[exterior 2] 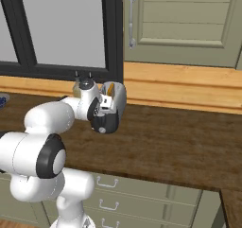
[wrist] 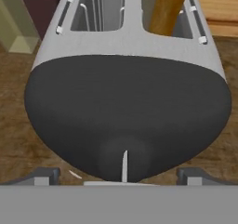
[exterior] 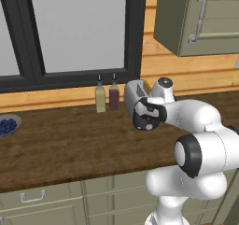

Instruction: Start the toaster. Once the lever pops up, take the bread to the plate on the dining counter.

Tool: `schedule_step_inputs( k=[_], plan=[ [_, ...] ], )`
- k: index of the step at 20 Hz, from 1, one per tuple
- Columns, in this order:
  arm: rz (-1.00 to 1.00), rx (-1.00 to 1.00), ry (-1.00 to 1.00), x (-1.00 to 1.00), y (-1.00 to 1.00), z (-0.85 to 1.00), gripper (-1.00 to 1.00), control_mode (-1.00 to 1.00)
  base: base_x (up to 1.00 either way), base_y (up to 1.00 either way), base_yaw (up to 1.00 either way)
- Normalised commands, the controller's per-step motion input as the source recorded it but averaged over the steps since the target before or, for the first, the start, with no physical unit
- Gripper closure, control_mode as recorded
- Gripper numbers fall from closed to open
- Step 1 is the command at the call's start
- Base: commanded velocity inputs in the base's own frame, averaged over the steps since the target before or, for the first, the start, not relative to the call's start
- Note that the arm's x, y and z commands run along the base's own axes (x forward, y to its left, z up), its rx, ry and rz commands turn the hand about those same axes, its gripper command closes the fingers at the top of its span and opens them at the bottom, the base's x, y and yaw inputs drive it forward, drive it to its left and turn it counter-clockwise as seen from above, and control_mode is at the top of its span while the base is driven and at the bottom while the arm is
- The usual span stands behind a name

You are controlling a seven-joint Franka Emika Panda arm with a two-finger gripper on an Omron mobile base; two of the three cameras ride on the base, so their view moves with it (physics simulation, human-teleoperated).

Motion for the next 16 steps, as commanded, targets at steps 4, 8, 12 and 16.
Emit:
schedule_step_inputs(
  k=[4, 8, 12, 16],
  plan=[
    [0.00, 0.00, 0.00, 0.00, 0.00, -0.08, -1.00, -1.00, 0.00, 0.00, 0.00],
    [0.00, 0.00, 0.00, 0.00, 0.00, 0.00, 1.00, -1.00, 0.00, 0.00, 0.00],
    [0.00, 0.00, 0.00, 0.00, 0.00, 0.00, 1.00, -1.00, 0.00, 0.00, 0.00],
    [0.00, 0.00, 0.00, 0.00, 0.00, 0.00, 1.00, -1.00, 0.00, 0.00, 0.00]
  ],
)
